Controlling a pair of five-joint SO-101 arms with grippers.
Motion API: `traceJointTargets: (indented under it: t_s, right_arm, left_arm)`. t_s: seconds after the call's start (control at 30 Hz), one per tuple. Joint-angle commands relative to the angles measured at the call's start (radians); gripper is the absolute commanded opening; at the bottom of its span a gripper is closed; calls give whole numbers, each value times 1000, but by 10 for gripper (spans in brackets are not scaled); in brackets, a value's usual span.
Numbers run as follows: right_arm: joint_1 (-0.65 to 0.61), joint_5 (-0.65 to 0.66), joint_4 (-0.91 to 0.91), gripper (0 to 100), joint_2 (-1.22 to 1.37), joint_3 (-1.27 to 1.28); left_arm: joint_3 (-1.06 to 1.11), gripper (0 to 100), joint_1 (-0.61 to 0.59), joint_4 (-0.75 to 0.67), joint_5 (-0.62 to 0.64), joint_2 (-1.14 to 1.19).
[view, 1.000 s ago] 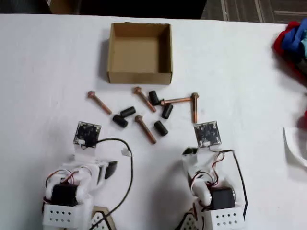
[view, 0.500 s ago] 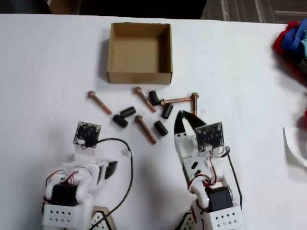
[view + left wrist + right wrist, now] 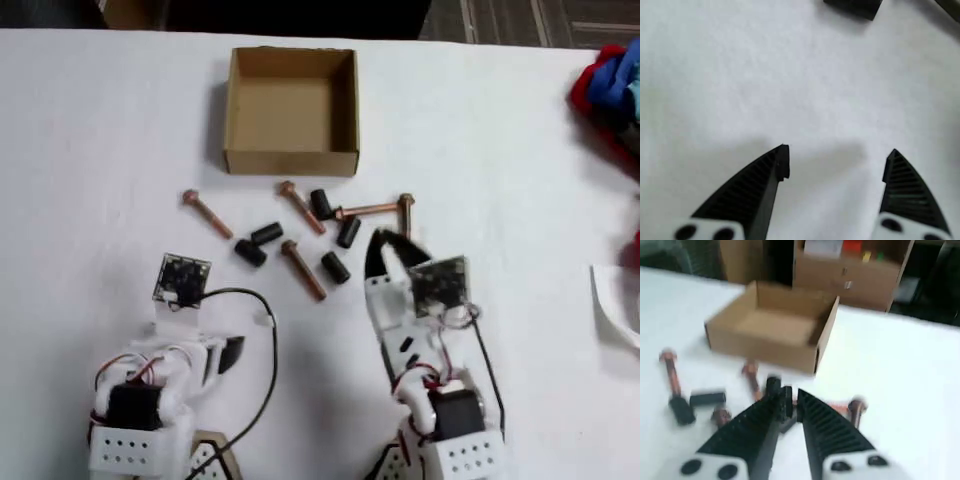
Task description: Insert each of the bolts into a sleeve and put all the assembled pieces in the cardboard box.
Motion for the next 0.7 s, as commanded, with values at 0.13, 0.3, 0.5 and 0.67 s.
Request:
traceJointTargets:
  t_s: [0.13,0.3,0.5,0.67]
  right_arm:
    - [90,81,28,33,4,-147]
    - [35,183,209,129,223,-489]
    - [35,207,659,112,1001,-1310]
    - [-19,201,1233,115,1635,-1927]
  left_arm:
    - [22,313,-8,-15,-3,-26]
    - [22,313,-8,-15,-3,-26]
    - [22,313,-8,-15,-3,-26]
    - [22,313,-8,-15,-3,-26]
